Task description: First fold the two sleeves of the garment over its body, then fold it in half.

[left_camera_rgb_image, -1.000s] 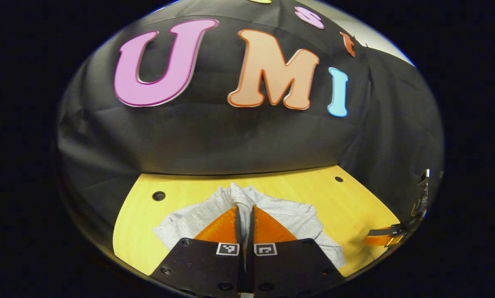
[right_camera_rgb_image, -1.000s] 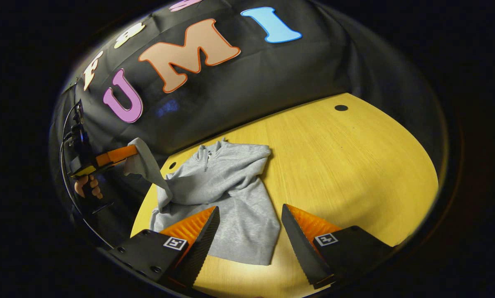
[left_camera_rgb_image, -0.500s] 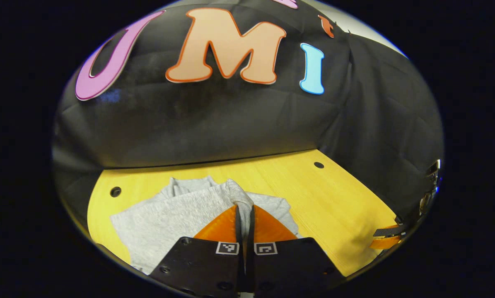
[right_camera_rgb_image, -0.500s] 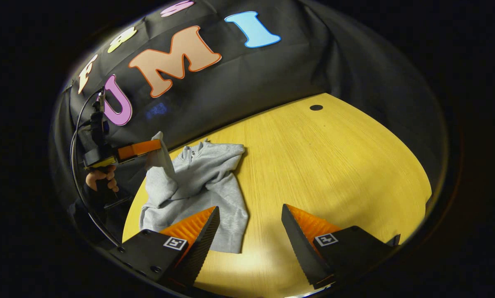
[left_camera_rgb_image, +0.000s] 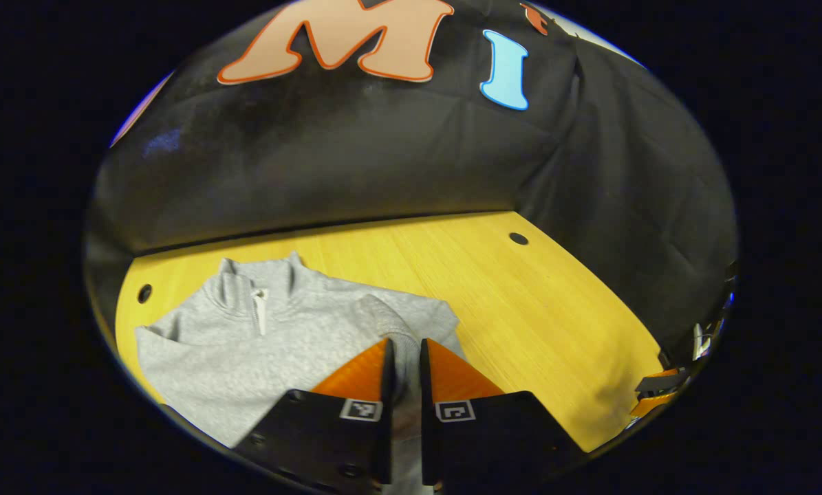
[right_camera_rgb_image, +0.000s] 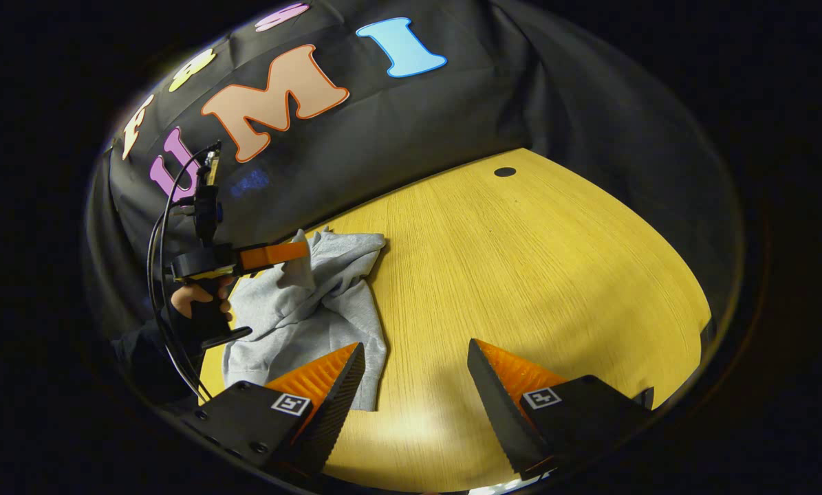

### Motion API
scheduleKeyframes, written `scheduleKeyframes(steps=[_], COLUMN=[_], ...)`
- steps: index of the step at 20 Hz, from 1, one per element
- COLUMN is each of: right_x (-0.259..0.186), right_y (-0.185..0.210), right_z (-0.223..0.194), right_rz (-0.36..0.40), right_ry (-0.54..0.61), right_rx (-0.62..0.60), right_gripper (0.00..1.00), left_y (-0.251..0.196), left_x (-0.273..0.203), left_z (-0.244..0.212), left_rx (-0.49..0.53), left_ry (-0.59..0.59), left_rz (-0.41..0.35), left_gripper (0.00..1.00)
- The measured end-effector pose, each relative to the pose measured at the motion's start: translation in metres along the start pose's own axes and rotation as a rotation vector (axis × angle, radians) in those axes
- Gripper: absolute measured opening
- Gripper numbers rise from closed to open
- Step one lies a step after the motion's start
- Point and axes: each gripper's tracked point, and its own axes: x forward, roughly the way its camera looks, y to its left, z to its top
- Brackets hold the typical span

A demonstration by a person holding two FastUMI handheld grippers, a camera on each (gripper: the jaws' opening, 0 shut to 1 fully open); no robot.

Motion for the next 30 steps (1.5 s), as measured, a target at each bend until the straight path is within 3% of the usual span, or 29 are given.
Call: scheduleKeyframes(steps=[1, 2, 4, 8, 11, 16, 23, 27, 30], right_x=[0.002, 0.005, 0.011, 0.026, 0.038, 0.055, 0.066, 0.069, 0.069], right_y=[0.002, 0.005, 0.014, 0.038, 0.058, 0.074, 0.076, 0.068, 0.068], right_z=[0.000, 0.002, 0.003, 0.007, 0.004, -0.018, -0.059, -0.075, -0.072], right_rz=[0.004, 0.011, 0.027, 0.063, 0.086, 0.084, 0.025, -0.033, -0.070], right_ry=[0.000, 0.000, 0.010, 0.011, 0.013, 0.052, 0.100, 0.119, 0.086], right_rx=[-0.006, -0.014, -0.029, -0.046, -0.067, -0.152, -0.249, -0.308, -0.287], right_gripper=[0.90, 0.96, 0.96, 0.96, 0.96, 0.96, 0.96, 0.96, 0.96], left_y=[-0.005, -0.005, 0.011, 0.042, 0.077, 0.151, 0.203, 0.215, 0.222], left_x=[0.001, -0.004, -0.019, -0.065, -0.107, -0.172, -0.246, -0.264, -0.262], left_z=[0.002, 0.011, 0.031, 0.044, 0.031, -0.009, -0.109, -0.157, -0.185], left_rx=[-0.004, 0.009, 0.049, 0.043, -0.009, -0.070, -0.125, -0.184, -0.209], left_ry=[-0.016, -0.056, -0.137, -0.228, -0.245, -0.222, -0.119, -0.050, -0.008], left_rz=[-0.016, -0.005, 0.059, 0.149, 0.216, 0.395, 0.482, 0.510, 0.511], left_gripper=[0.32, 0.53, 0.94, 0.96, 0.96, 0.96, 0.96, 0.96, 0.96])
